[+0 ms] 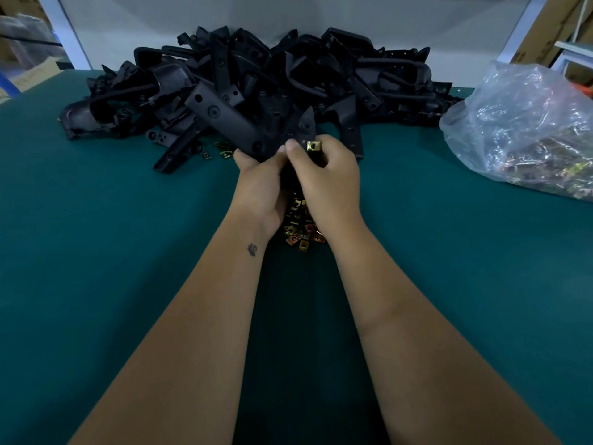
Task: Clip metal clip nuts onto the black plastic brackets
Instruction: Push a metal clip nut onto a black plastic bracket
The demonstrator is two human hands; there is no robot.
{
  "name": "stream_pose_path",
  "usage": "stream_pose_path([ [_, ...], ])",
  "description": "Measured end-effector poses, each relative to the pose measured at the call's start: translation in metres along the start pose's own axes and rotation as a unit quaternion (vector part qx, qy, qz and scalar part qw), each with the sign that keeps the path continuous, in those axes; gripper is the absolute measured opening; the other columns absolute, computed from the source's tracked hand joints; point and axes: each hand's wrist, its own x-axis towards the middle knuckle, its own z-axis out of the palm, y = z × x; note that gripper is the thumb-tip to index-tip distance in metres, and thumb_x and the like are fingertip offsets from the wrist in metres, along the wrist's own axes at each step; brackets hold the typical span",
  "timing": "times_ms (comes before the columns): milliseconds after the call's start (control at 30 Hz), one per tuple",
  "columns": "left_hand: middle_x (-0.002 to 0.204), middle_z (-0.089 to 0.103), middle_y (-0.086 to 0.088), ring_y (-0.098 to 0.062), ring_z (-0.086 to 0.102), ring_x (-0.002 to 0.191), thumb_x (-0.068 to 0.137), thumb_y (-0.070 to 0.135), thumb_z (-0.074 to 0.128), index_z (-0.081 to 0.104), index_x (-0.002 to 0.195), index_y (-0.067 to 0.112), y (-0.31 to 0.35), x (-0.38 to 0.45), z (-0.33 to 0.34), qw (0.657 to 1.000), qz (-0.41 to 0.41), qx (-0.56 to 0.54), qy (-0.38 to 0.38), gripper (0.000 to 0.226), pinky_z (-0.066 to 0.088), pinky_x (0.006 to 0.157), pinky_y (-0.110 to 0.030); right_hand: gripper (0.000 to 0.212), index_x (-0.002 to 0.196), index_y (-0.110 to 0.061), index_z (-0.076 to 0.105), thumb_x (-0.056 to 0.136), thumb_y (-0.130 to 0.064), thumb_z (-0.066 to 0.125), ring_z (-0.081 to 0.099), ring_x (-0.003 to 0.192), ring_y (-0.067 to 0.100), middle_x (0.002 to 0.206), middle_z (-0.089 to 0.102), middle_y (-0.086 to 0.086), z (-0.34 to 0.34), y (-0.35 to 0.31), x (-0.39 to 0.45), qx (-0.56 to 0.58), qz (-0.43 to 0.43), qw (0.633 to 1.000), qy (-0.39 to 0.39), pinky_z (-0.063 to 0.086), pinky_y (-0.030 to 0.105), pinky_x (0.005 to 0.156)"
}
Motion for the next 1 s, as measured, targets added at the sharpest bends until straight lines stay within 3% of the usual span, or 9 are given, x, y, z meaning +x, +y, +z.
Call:
stream_pose_path([
  [100, 0.121, 0.068, -0.007, -0.022, 0.071, 0.105, 0.096, -0.002, 0.056, 0.037, 0.137, 0.023, -0.001, 0.0, -0.002, 0.999, 0.023, 0.03, -0.004, 0.052, 0.057, 0.093, -0.042, 0.026, 0.074, -0.02, 0.06, 0.086, -0.042, 0.068, 0.059, 0.068, 0.006, 0.072, 0.064, -0.009, 0.001, 0.004, -0.001, -0.096, -0.025, 0.994, 0.04, 0.047, 0.021, 0.058],
  [233, 0.13, 0.064, -0.005, -0.019, 0.067, 0.112, 0.098, -0.001, 0.055, 0.029, 0.149, 0.026, -0.002, -0.001, -0.001, 0.999, 0.026, 0.036, -0.006, 0.063, 0.055, 0.097, -0.038, 0.04, 0.066, -0.015, 0.047, 0.09, -0.043, 0.062, 0.049, 0.061, 0.015, 0.066, 0.054, -0.001, 0.002, 0.006, 0.001, -0.136, -0.024, 0.988, 0.067, 0.04, 0.035, 0.054],
  [367, 0.126, 0.066, -0.003, -0.016, 0.069, 0.109, 0.097, 0.002, 0.057, 0.038, 0.141, 0.026, -0.004, 0.0, -0.002, 0.997, 0.037, 0.064, -0.012, 0.054, 0.056, 0.095, -0.036, 0.04, 0.065, -0.024, 0.037, 0.096, -0.04, 0.057, 0.042, 0.059, 0.01, 0.063, 0.044, -0.009, 0.003, 0.006, 0.0, -0.145, -0.029, 0.987, 0.064, 0.031, 0.029, 0.056],
  [567, 0.128, 0.064, -0.005, -0.018, 0.068, 0.111, 0.098, 0.002, 0.056, 0.029, 0.149, 0.027, -0.004, 0.002, -0.002, 0.998, 0.03, 0.055, -0.006, 0.063, 0.057, 0.093, -0.036, 0.039, 0.063, -0.028, 0.038, 0.095, -0.041, 0.057, 0.046, 0.061, 0.009, 0.064, 0.048, -0.01, 0.004, 0.005, 0.001, -0.156, -0.025, 0.985, 0.068, 0.032, 0.028, 0.056],
  [667, 0.135, 0.06, -0.007, -0.021, 0.065, 0.116, 0.098, 0.002, 0.055, 0.022, 0.152, 0.024, -0.003, 0.002, -0.002, 0.999, 0.025, 0.041, 0.009, 0.067, 0.053, 0.1, -0.041, 0.032, 0.071, -0.024, 0.056, 0.091, -0.048, 0.06, 0.057, 0.069, 0.012, 0.071, 0.059, -0.008, 0.003, 0.006, 0.002, -0.174, -0.02, 0.982, 0.072, 0.041, 0.031, 0.058],
  [733, 0.128, 0.063, -0.007, -0.019, 0.069, 0.108, 0.099, 0.002, 0.054, 0.029, 0.145, 0.022, -0.003, 0.001, -0.001, 0.999, 0.029, 0.039, 0.013, 0.056, 0.057, 0.093, -0.038, 0.035, 0.073, -0.02, 0.061, 0.091, -0.051, 0.06, 0.057, 0.068, 0.012, 0.07, 0.06, -0.007, 0.002, 0.007, 0.002, -0.186, -0.023, 0.979, 0.076, 0.042, 0.032, 0.056],
  [833, 0.124, 0.064, -0.009, -0.021, 0.069, 0.106, 0.099, 0.0, 0.051, 0.035, 0.139, 0.018, -0.002, 0.0, 0.0, 0.999, 0.028, 0.028, 0.007, 0.047, 0.058, 0.092, -0.04, 0.047, 0.06, -0.02, 0.043, 0.093, -0.048, 0.058, 0.041, 0.055, 0.009, 0.057, 0.044, -0.008, 0.0, 0.007, 0.002, -0.195, -0.034, 0.977, 0.083, 0.028, 0.029, 0.051],
  [900, 0.124, 0.063, -0.012, -0.025, 0.067, 0.109, 0.098, -0.003, 0.049, 0.039, 0.129, 0.013, -0.003, -0.001, 0.002, 0.999, 0.025, 0.021, 0.005, 0.037, 0.056, 0.094, -0.043, 0.048, 0.059, -0.017, 0.044, 0.093, -0.047, 0.058, 0.04, 0.054, 0.009, 0.055, 0.044, -0.007, -0.002, 0.005, 0.003, -0.181, -0.028, 0.98, 0.084, 0.028, 0.028, 0.051],
  [1000, 0.123, 0.062, -0.014, -0.027, 0.066, 0.109, 0.097, -0.008, 0.047, 0.042, 0.127, 0.008, -0.002, 0.002, 0.003, 0.999, 0.028, -0.01, 0.022, 0.035, 0.056, 0.094, -0.044, 0.05, 0.051, -0.028, 0.039, 0.095, -0.044, 0.056, 0.042, 0.049, 0.004, 0.047, 0.044, -0.014, -0.007, 0.002, 0.003, -0.102, -0.007, 0.991, 0.08, 0.028, 0.018, 0.048],
])
